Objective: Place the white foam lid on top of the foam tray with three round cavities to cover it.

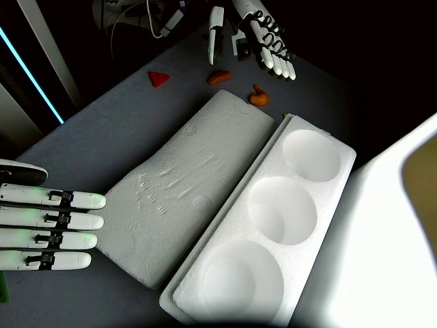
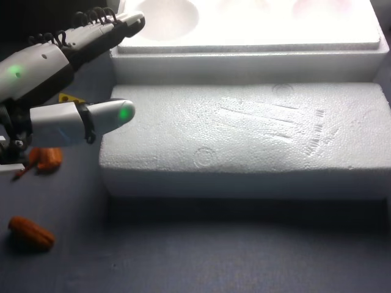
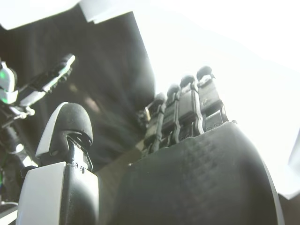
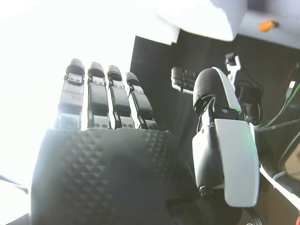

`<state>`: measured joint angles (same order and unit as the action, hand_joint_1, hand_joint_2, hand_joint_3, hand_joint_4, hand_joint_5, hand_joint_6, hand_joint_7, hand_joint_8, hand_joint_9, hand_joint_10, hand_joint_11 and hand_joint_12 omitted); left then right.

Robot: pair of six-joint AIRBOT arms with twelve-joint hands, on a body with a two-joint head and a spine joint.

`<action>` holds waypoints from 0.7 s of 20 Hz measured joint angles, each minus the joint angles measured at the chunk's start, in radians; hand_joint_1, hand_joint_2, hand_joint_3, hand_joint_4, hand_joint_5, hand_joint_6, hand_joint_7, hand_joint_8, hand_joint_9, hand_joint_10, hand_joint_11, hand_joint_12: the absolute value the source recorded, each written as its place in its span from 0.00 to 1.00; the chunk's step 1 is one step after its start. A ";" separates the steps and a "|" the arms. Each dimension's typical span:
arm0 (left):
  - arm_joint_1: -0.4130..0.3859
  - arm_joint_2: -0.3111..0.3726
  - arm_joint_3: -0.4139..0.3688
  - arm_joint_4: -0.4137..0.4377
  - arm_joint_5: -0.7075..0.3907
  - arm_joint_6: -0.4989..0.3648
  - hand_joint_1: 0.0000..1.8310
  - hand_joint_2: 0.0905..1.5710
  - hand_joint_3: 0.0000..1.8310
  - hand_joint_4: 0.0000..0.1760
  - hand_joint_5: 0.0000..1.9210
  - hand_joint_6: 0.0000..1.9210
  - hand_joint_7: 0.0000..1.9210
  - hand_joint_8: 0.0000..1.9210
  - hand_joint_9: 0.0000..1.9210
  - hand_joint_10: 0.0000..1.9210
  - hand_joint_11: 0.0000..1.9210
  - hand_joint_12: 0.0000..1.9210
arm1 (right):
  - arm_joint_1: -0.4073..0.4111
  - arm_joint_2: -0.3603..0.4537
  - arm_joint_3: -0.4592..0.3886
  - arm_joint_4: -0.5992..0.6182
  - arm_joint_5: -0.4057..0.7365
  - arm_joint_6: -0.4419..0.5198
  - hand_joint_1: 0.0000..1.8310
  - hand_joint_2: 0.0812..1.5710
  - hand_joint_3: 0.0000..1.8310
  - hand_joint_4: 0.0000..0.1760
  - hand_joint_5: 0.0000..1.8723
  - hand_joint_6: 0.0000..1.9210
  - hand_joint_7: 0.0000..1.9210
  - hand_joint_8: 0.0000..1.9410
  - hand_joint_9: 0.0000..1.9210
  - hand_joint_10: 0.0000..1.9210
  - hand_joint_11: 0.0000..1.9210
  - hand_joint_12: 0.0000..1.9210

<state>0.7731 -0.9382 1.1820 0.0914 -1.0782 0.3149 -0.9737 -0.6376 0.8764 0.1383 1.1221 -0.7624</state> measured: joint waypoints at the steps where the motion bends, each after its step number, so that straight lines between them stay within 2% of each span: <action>1: 0.009 0.000 -0.001 -0.010 -0.001 0.002 0.19 0.80 0.00 0.08 0.00 0.00 0.00 0.00 0.00 0.00 0.00 0.00 | 0.000 0.000 0.000 0.010 0.000 -0.007 0.24 0.83 0.00 0.00 0.00 0.00 0.00 0.00 0.00 0.00 0.00 0.21; 2: 0.019 0.000 -0.002 -0.020 0.000 0.003 0.18 0.80 0.00 0.11 0.00 0.00 0.00 0.00 0.00 0.00 0.00 0.00 | 0.000 0.000 -0.001 0.024 0.002 -0.014 0.24 0.82 0.00 0.00 0.00 0.00 0.00 0.00 0.00 0.00 0.00 0.27; 3: 0.032 0.000 -0.011 -0.051 -0.003 0.010 0.18 0.80 0.00 0.14 0.00 0.00 0.00 0.00 0.00 0.00 0.00 0.00 | 0.000 0.000 -0.003 0.043 0.003 -0.021 0.25 0.81 0.00 0.00 0.00 0.00 0.00 0.00 0.00 0.00 0.00 0.28; 4: 0.035 0.000 -0.011 -0.051 -0.004 0.017 0.18 0.79 0.00 0.12 0.00 0.00 0.00 0.00 0.00 0.00 0.00 0.00 | -0.001 0.000 -0.005 0.051 0.005 -0.021 0.27 0.81 0.00 0.00 0.00 0.00 0.00 0.00 0.00 0.00 0.00 0.29; 5: 0.040 0.000 -0.016 -0.059 -0.008 0.026 0.17 0.79 0.00 0.16 0.00 0.00 0.00 0.00 0.00 0.00 0.00 0.00 | -0.002 0.000 -0.009 0.061 0.012 -0.022 0.30 0.81 0.00 0.00 0.00 0.00 0.00 0.00 0.00 0.00 0.00 0.10; 6: 0.048 0.000 -0.031 -0.093 -0.018 0.044 0.18 0.78 0.00 0.07 0.00 0.00 0.00 0.00 0.00 0.00 0.00 0.00 | -0.004 0.000 -0.017 0.071 0.027 -0.024 0.29 0.80 0.00 0.00 0.00 0.00 0.00 0.00 0.00 0.00 0.00 0.02; 7: 0.058 0.000 -0.037 -0.102 -0.027 0.051 0.19 0.77 0.00 0.05 0.00 0.00 0.00 0.00 0.00 0.00 0.00 0.00 | -0.016 0.000 -0.023 0.079 0.042 -0.026 0.28 0.79 0.00 0.00 0.00 0.00 0.00 0.00 0.00 0.00 0.00 0.00; 8: 0.068 0.000 -0.043 -0.111 -0.035 0.052 0.21 0.76 0.00 0.09 0.00 0.00 0.00 0.00 0.00 0.00 0.00 0.00 | -0.026 0.000 -0.027 0.087 0.048 -0.026 0.29 0.79 0.00 0.00 0.00 0.00 0.00 0.00 0.00 0.00 0.01 0.00; 10: 0.095 0.000 -0.047 -0.146 -0.040 0.056 0.20 0.74 0.00 0.06 0.00 0.00 0.00 0.00 0.00 0.00 0.00 0.00 | -0.048 0.000 -0.029 0.117 0.048 -0.029 0.26 0.78 0.00 0.00 0.00 0.00 0.00 0.00 0.00 0.00 0.01 0.01; 11: 0.097 0.000 -0.048 -0.158 -0.040 0.057 0.21 0.72 0.00 0.07 0.00 0.00 0.00 0.00 0.00 0.00 0.00 0.00 | -0.052 0.000 -0.029 0.128 0.053 -0.029 0.24 0.75 0.00 0.00 0.00 0.00 0.00 0.00 0.00 0.00 0.01 0.01; 12: 0.103 0.000 -0.048 -0.170 -0.043 0.058 0.23 0.71 0.00 0.09 0.00 0.00 0.00 0.00 0.00 0.00 0.00 0.00 | -0.056 -0.001 -0.029 0.139 0.056 -0.033 0.23 0.72 0.02 0.00 0.00 0.00 0.00 0.00 0.00 0.00 0.00 0.14; 14: 0.117 0.000 -0.052 -0.185 -0.068 0.058 0.25 0.69 0.00 0.11 0.00 0.00 0.00 0.00 0.00 0.00 0.00 0.00 | -0.077 -0.002 -0.034 0.159 0.082 -0.036 0.21 0.73 0.00 0.00 0.00 0.00 0.00 0.00 0.00 0.00 0.00 0.50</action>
<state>0.8902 -0.9382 1.1297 -0.0933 -1.1458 0.3729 -1.0508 -0.6395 0.8421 0.2974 1.2045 -0.7982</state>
